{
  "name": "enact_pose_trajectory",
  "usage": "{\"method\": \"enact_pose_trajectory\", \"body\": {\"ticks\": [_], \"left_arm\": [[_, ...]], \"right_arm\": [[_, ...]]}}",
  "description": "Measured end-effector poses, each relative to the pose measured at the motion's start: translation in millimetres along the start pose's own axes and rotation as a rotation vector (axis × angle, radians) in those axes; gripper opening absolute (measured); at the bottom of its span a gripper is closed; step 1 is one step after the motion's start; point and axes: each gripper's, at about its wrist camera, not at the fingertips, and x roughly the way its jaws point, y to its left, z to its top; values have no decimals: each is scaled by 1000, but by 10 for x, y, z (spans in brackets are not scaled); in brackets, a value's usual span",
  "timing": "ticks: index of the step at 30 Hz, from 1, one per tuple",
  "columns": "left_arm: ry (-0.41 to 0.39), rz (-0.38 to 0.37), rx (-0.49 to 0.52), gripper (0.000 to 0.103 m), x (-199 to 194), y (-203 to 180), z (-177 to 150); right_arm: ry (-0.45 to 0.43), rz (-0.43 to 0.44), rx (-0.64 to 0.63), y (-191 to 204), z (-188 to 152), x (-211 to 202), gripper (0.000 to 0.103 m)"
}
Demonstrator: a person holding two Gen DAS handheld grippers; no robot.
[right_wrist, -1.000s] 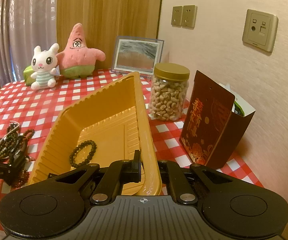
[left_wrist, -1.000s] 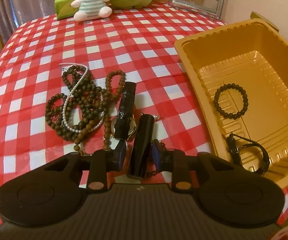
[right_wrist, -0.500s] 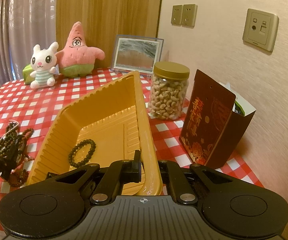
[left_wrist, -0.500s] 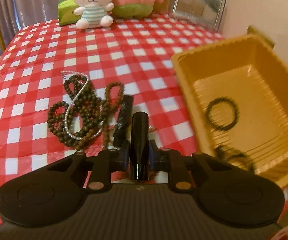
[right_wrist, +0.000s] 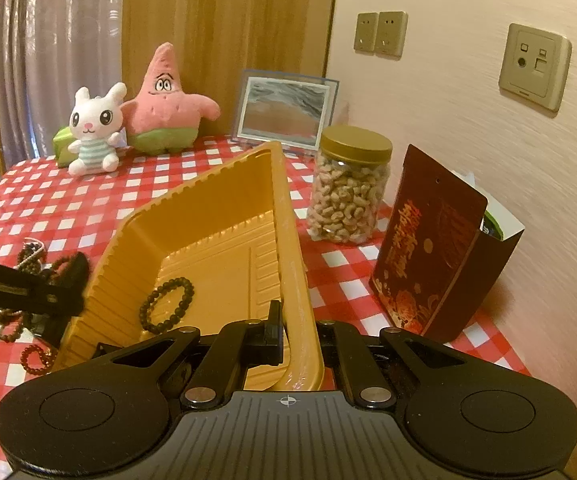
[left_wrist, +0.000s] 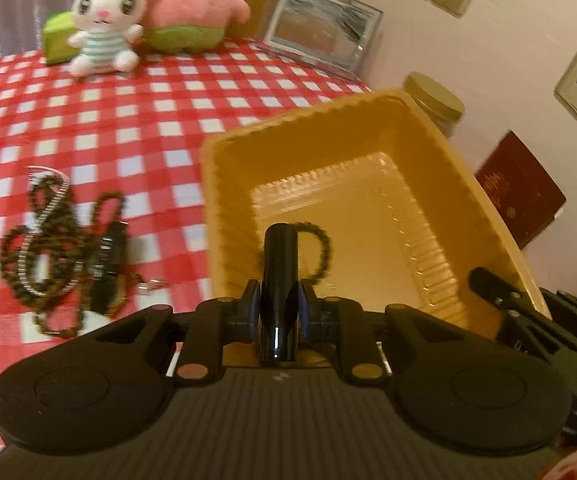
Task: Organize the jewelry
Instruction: 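Carry the black pendant into the tray and open the left gripper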
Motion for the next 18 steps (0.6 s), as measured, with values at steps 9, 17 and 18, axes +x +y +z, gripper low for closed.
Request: {"method": "enact_pose_trajectory", "body": {"ticks": [9,17,18], "left_arm": [[48,-7,11,18,310,-159,28],[43,-17,3,18,324,-179,47],[36,-17,-1,18,291,-165,53]], "right_arm": [[5,7,0,-14,2,14,5],[7,6,4,-11,-4,19,5],[7,7,3,-14,-10,26,5]]}}
